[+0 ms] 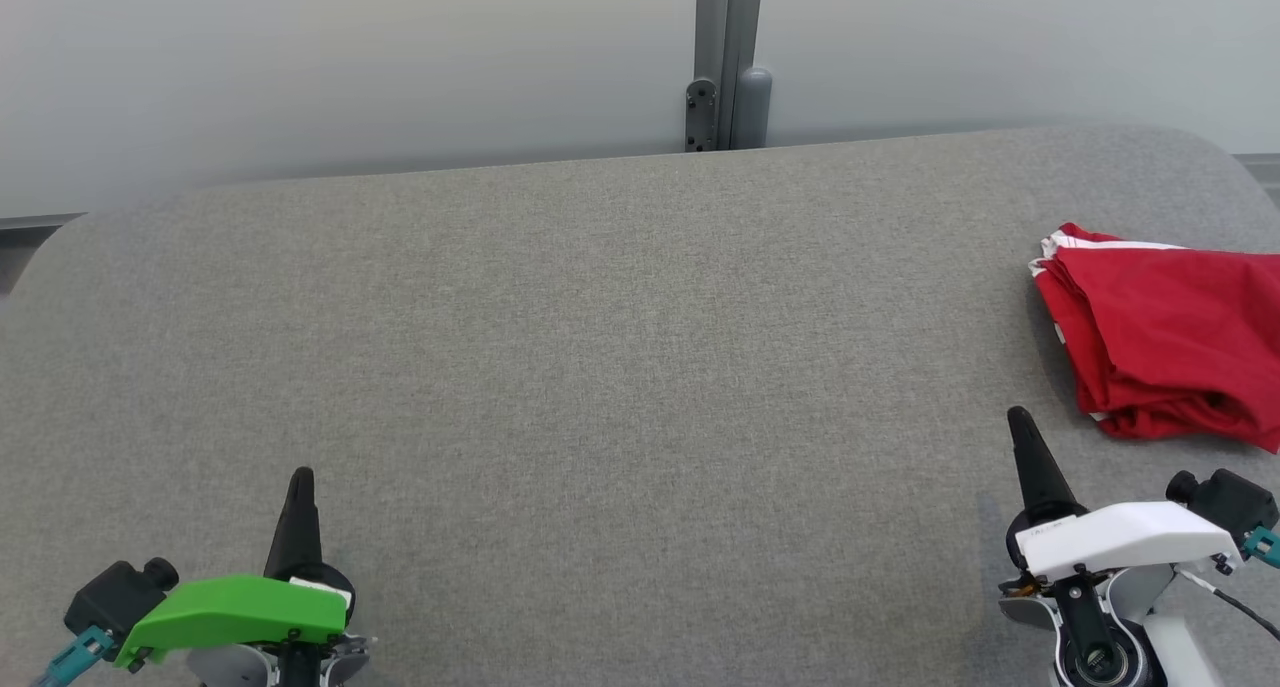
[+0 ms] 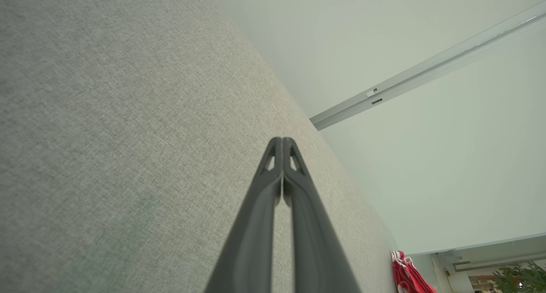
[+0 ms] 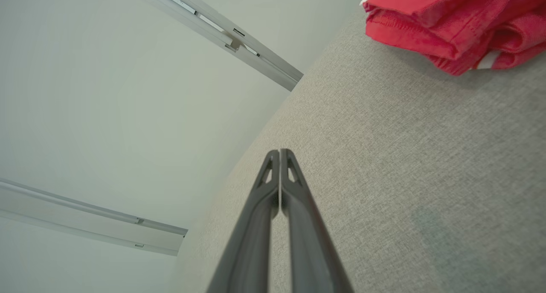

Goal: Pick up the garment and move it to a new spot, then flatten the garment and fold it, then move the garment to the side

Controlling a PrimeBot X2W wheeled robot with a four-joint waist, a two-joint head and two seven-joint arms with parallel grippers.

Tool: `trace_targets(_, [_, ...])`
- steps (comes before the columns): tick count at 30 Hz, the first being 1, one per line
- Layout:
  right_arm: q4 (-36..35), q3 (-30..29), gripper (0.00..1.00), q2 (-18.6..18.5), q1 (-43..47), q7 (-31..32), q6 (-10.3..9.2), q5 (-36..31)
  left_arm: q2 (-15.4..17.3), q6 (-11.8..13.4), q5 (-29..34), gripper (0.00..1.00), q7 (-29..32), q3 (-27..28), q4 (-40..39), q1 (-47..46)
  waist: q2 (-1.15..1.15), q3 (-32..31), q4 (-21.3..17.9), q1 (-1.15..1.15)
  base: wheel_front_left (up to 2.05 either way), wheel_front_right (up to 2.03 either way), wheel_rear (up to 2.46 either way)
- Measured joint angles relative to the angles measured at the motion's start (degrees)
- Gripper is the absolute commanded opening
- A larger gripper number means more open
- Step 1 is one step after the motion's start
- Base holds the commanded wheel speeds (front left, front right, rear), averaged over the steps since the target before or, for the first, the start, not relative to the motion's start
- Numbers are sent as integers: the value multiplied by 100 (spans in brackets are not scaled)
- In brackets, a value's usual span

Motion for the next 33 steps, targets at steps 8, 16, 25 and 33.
trace_targets(8, [0, -62, 0, -9, -5, 123, 0, 511, -10, -56, -430, 0, 131, 92, 8, -63, 0, -18, -11, 0, 0, 0, 0])
trace_targets(16, [-1, -118, 0, -12, -20, 235, 0, 970, -22, -113, -856, 0, 242, 191, 19, -97, 0, -35, -22, 0, 0, 0, 0])
trace_targets(25, [-1, -181, 0, -14, -24, 367, 0, 1474, -33, -203, -1324, 0, 375, 282, 29, -144, 0, -55, -35, 0, 0, 0, 0])
trace_targets(33, [-1, -232, 0, -15, -32, 468, 0, 1871, -40, -255, -1677, 0, 485, 367, 38, -179, 0, -72, -45, 0, 0, 0, 0])
